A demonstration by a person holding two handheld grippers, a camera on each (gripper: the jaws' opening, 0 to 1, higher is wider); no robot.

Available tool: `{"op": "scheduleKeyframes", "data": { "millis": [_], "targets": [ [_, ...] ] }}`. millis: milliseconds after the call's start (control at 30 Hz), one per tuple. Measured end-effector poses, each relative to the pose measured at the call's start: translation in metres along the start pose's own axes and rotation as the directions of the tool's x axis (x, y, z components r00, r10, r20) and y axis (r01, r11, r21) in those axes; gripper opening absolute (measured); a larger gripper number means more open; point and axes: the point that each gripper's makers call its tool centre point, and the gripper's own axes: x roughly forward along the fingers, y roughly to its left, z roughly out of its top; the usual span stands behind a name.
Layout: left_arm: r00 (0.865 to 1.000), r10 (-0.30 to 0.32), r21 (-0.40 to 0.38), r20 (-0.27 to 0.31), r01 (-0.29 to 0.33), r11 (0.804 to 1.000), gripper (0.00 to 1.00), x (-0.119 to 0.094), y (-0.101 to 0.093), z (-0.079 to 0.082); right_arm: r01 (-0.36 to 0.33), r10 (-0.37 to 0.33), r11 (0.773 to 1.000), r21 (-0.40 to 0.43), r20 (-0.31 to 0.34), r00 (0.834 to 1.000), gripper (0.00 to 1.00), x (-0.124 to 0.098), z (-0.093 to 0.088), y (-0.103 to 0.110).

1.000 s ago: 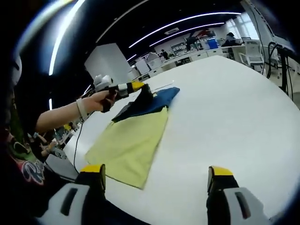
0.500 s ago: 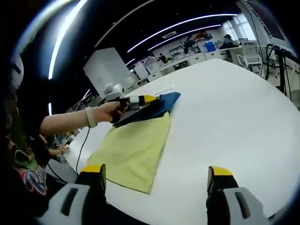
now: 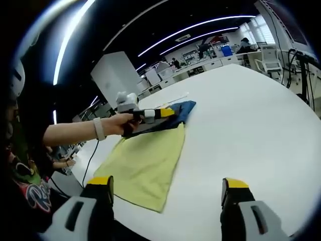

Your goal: Fold the garment on the visible template until the final outline fits inside the template.

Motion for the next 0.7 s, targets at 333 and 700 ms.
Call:
{"op": "scheduleKeyframes", "data": {
  "millis": [333, 700],
  "targets": [
    [0.999, 0.044, 0.113, 0.020, -0.046, 0.993, 0.54, -0.009, 0.001, 0.013, -0.009, 0.009, 1.000, -0.011, -0.002, 1.000, 0.89, 0.003, 0.002, 0.003],
    [0.997, 0.066, 0.173, 0.032, -0.071, 0.982, 0.71, -0.029, 0.006, 0.027, -0.030, 0.030, 0.998, -0.056, -0.010, 1.000, 0.89, 0.015, 0.012, 0.011]
  ]
}}
